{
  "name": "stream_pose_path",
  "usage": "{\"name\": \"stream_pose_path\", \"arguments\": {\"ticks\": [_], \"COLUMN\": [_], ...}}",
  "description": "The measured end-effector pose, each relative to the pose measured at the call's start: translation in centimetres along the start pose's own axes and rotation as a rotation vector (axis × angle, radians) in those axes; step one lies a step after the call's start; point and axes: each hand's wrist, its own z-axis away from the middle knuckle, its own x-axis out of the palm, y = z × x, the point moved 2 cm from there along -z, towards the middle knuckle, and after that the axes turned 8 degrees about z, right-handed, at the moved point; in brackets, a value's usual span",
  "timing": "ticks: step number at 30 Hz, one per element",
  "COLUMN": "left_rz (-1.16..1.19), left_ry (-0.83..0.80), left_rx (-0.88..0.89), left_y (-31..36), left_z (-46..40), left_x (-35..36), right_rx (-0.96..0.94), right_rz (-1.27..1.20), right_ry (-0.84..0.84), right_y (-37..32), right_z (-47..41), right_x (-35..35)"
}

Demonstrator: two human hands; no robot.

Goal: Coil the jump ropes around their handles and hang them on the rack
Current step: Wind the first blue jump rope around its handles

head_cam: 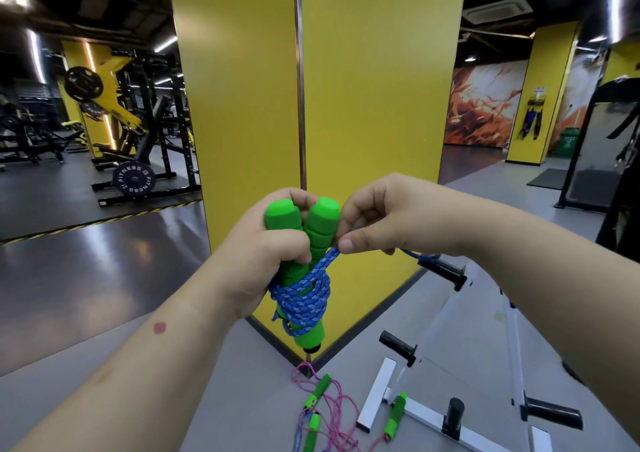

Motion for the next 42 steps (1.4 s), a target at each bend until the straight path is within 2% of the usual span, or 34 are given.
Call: {"name": "stream_pose_path", "arguments": {"ticks": [4,11,15,23,28,36,42], "left_rz": [-0.088,-0.438,-0.578,-0.513,-0.329,-0.044,0.132], "left_ry": [-0.061,-0.195,-0.132,-0.148,-0.08,-0.026,0.063], "left_rx": [-0.038,-0.073,-0.057,-0.087,-0.058,-0.075,-0.058], "left_y": [0.3,0.5,-0.3,-0.9,-1.1,-1.0,-1.0], "left_z": [0.4,1.0,1.0,1.0,0.6,0.8,0.4], "left_x": [-0.2,0.3,0.2,0.0,-0.5,-0.5,-0.1], "right_rx": [0.076,0.173,0.204,0.16,0.018,-0.042,-0.146], "right_rz": [-0.063,-0.217,-0.239,-0.172,-0.198,-0.285,-0.085], "right_ry": [0.006,0.083,0.124,0.157,0.205,0.175,0.242], "right_y": [0.2,-0.2,-0.6,-1.1,-2.4,-2.2,-2.5], "right_z": [0.0,-0.6,-1.0,-1.8,-1.3,-0.4,0.0], "right_x": [-0.9,-0.9,-0.9,0.7,1.4,1.1,0.8]}}
